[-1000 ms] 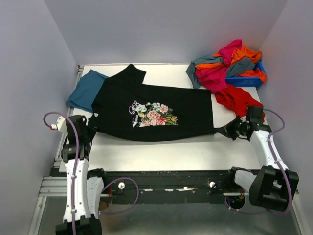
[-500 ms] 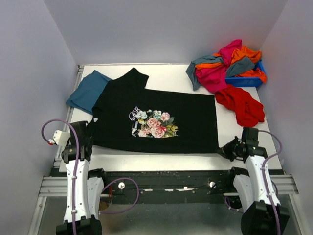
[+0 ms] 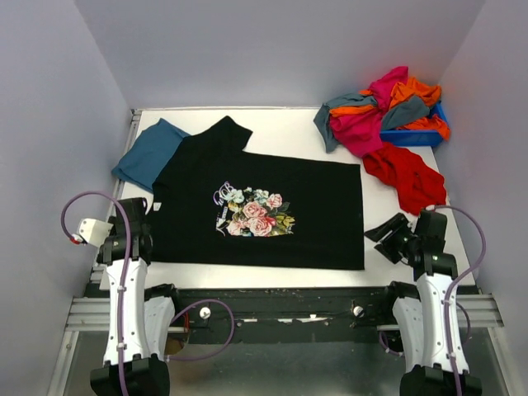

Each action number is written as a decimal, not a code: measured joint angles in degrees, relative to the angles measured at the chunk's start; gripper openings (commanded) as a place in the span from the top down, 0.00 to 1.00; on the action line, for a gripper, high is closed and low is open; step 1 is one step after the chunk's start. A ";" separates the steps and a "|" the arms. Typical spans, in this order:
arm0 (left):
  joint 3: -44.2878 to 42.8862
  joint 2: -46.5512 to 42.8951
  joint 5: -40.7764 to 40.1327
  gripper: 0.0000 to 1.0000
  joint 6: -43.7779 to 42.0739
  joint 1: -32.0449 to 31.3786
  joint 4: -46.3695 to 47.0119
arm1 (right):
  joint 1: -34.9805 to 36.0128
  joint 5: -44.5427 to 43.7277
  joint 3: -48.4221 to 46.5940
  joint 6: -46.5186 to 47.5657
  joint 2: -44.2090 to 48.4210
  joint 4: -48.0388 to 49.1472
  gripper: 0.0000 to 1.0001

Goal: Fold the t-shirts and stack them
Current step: Fold the flattened tshirt in 1/3 of the way

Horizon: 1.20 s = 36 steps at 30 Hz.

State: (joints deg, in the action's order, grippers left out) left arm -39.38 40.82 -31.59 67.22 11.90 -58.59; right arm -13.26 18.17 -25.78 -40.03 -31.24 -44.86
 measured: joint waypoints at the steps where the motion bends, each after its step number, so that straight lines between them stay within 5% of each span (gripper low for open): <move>1: -0.92 -0.04 -0.87 0.20 -0.59 0.00 -0.11 | 0.00 1.01 -0.09 1.03 -1.22 1.42 0.38; 6: -3.67 -0.59 0.46 0.24 -10.80 0.04 7.04 | 0.94 4.44 -0.33 5.25 -8.79 8.22 0.45; 13: 0.20 -2.36 18.80 0.33 -23.82 0.02 25.38 | 7.96 3.21 -2.58 8.48 -17.25 14.23 0.54; 24: 3.32 9.86 30.60 0.38 -24.28 -3.26 40.98 | 18.38 -8.31 -10.78 10.97 -31.21 15.39 0.60; 29: 1.77 13.64 30.75 0.38 -25.35 -9.40 43.45 | 20.87 -11.52 -11.04 10.58 -36.39 15.72 0.60; 36: 1.60 16.04 30.77 0.38 -25.42 -10.08 46.10 | 22.60 -13.20 -13.00 9.42 -43.12 17.09 0.62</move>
State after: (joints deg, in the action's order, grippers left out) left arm -37.78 56.86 -0.82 41.80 1.83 -12.49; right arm 9.34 4.97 -38.79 -30.61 -74.37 -27.77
